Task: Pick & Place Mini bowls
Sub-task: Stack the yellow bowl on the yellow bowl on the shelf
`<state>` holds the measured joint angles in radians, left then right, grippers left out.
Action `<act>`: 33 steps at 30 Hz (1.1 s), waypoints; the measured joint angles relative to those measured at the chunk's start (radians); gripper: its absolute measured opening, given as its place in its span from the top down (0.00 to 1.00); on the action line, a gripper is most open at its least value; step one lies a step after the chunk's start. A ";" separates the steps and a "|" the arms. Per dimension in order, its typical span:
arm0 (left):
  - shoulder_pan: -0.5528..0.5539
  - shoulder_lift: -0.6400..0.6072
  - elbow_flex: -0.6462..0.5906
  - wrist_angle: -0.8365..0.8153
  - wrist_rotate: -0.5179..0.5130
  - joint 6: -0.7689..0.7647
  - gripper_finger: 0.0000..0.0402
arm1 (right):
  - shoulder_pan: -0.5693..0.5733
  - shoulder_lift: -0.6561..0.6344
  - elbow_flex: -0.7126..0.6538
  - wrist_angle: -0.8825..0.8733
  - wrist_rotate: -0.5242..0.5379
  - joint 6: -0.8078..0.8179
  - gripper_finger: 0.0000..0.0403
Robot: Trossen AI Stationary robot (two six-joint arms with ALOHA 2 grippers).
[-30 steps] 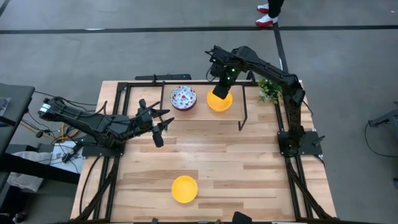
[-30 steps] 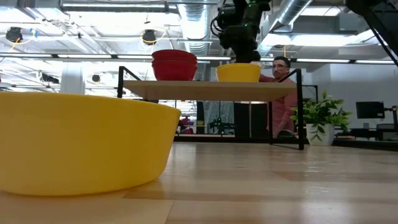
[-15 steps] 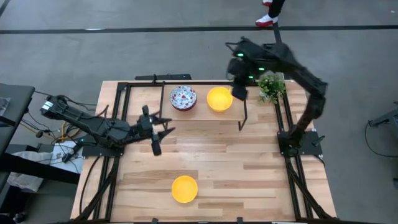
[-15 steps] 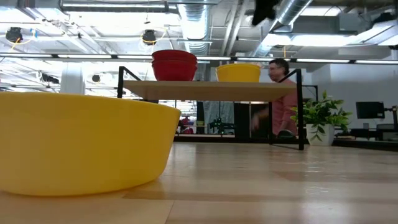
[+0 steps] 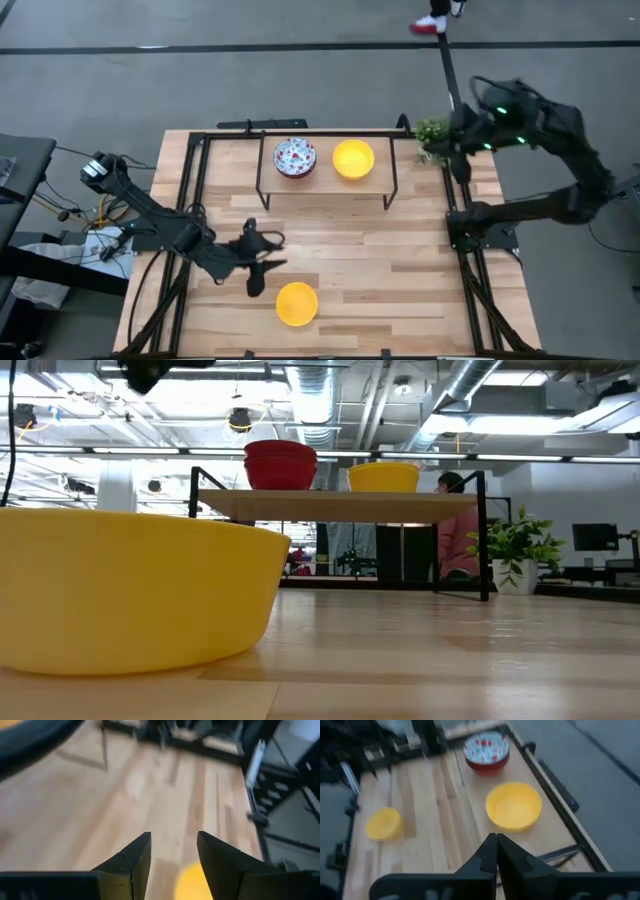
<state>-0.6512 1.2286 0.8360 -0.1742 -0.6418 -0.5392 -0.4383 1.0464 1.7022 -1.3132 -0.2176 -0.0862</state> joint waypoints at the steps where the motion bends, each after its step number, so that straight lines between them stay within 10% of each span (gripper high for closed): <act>1: -0.003 0.014 0.000 -0.017 0.031 -0.035 0.60 | 0.010 -0.043 -0.045 0.033 0.000 0.019 1.00; 12: -0.003 0.134 0.000 -0.159 0.391 -0.426 0.60 | 0.168 -0.391 -0.524 0.428 0.000 0.109 1.00; 33: 0.058 0.155 0.000 -0.147 0.531 -0.658 0.60 | 0.260 -0.810 -0.960 0.723 0.010 0.125 1.00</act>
<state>-0.5927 1.3838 0.8360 -0.3213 -0.1104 -1.1976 -0.1780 0.2365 0.7422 -0.5901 -0.2079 0.0383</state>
